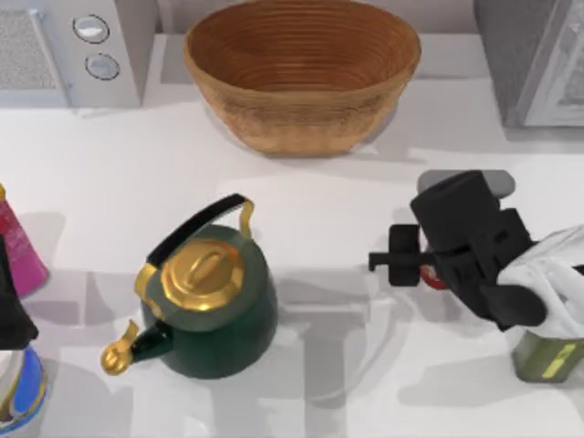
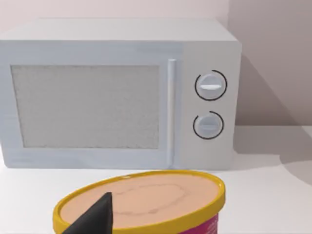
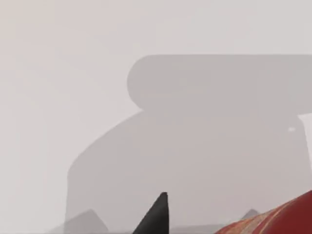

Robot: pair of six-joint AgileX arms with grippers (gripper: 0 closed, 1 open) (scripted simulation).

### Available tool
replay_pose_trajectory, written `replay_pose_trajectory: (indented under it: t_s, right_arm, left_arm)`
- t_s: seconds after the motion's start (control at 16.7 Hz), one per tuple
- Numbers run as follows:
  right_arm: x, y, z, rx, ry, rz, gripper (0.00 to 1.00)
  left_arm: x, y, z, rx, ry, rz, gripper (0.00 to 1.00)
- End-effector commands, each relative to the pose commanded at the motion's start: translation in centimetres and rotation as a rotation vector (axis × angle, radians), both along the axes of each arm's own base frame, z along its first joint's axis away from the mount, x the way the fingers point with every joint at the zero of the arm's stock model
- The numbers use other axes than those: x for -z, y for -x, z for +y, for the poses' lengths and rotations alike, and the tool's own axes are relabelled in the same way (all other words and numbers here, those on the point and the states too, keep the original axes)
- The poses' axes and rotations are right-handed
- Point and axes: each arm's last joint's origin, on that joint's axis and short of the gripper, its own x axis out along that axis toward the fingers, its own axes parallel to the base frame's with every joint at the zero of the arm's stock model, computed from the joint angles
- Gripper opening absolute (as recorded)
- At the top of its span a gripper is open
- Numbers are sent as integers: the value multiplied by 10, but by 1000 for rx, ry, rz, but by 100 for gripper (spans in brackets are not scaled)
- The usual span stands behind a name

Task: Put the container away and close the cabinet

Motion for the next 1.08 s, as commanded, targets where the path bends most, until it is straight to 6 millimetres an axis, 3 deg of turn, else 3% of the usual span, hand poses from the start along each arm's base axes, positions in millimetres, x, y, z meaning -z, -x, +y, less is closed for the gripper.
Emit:
replay_pose_trajectory:
  t_s: [0.36, 0.96, 1.08]
  right_arm:
    - [0, 0, 0, 0, 0, 0, 2]
    - [-1, 0, 1, -1, -2, -1, 0]
    - [-8, -2, 3, -1, -5, -7, 0]
  left_arm:
    - [0, 0, 0, 0, 0, 0, 100]
    - [0, 0, 0, 0, 0, 0, 100]
    - [0, 0, 0, 0, 0, 0, 100]
